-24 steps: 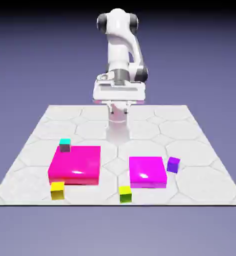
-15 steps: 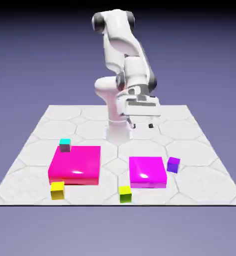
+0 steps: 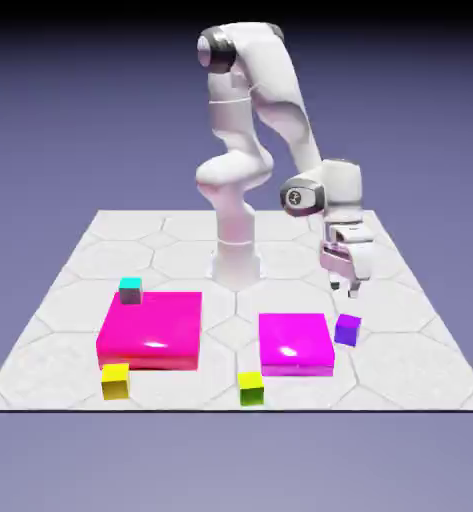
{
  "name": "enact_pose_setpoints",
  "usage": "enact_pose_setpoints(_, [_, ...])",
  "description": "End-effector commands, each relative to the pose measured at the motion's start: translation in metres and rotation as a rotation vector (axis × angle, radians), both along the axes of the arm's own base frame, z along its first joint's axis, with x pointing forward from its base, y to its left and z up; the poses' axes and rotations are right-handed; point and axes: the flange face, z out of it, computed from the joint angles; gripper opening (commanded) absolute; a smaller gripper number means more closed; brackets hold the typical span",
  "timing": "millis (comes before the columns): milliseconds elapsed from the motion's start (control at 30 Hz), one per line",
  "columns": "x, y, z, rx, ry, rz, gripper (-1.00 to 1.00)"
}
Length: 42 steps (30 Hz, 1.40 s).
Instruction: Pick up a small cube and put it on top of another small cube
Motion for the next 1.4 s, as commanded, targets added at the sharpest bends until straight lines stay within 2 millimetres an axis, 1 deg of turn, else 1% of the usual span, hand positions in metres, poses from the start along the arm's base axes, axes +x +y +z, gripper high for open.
enact_pose_setpoints(0, [-0.005, 0.003, -0.008, -0.039, 0.005, 0.064, 0.00])
enact_pose_setpoints(133, [-0.035, 0.025, -0.039, -0.197, 0.018, 0.364, 0.00])
enact_pose_setpoints(233, [-0.057, 0.037, -0.061, -0.319, 0.023, 0.589, 0.00])
enact_pose_setpoints(267, [-0.061, 0.039, -0.065, -0.340, 0.024, 0.627, 0.00])
enact_pose_setpoints(300, [-0.061, 0.039, -0.065, -0.340, 0.024, 0.627, 0.00])
enact_pose_setpoints(433, [-0.053, 0.038, -0.099, -0.339, 0.020, 0.624, 0.00])
enact_pose_setpoints(567, [-0.046, 0.032, -0.132, -0.340, 0.024, 0.627, 0.00])
enact_pose_setpoints(600, [-0.046, 0.032, -0.132, -0.340, 0.024, 0.627, -1.00])
enact_pose_setpoints(633, [-0.046, 0.032, -0.132, -0.340, 0.024, 0.627, -1.00])
enact_pose_setpoints(767, [-0.053, 0.038, -0.099, -0.339, 0.020, 0.624, -1.00])
enact_pose_setpoints(900, [-0.061, 0.039, -0.065, -0.340, 0.024, 0.627, -1.00])
enact_pose_setpoints(933, [-0.061, 0.039, -0.065, -0.340, 0.024, 0.627, -1.00])
enact_pose_setpoints(1000, [-0.012, 0.019, -0.059, -0.346, 0.042, 0.485, -1.00])
enact_pose_setpoints(1067, [0.035, -0.009, -0.051, -0.347, 0.063, 0.344, -1.00])
enact_pose_setpoints(1133, [0.078, -0.043, -0.043, -0.344, 0.086, 0.206, -1.00])
enact_pose_setpoints(1200, [0.116, -0.083, -0.035, -0.335, 0.110, 0.070, -1.00])
enact_pose_setpoints(1267, [0.149, -0.128, -0.025, -0.320, 0.134, -0.062, -1.00])
enact_pose_setpoints(1333, [0.177, -0.176, -0.015, -0.299, 0.156, -0.191, -1.00])
enact_pose_setpoints(1367, [0.180, -0.183, -0.013, -0.296, 0.159, -0.209, -1.00])
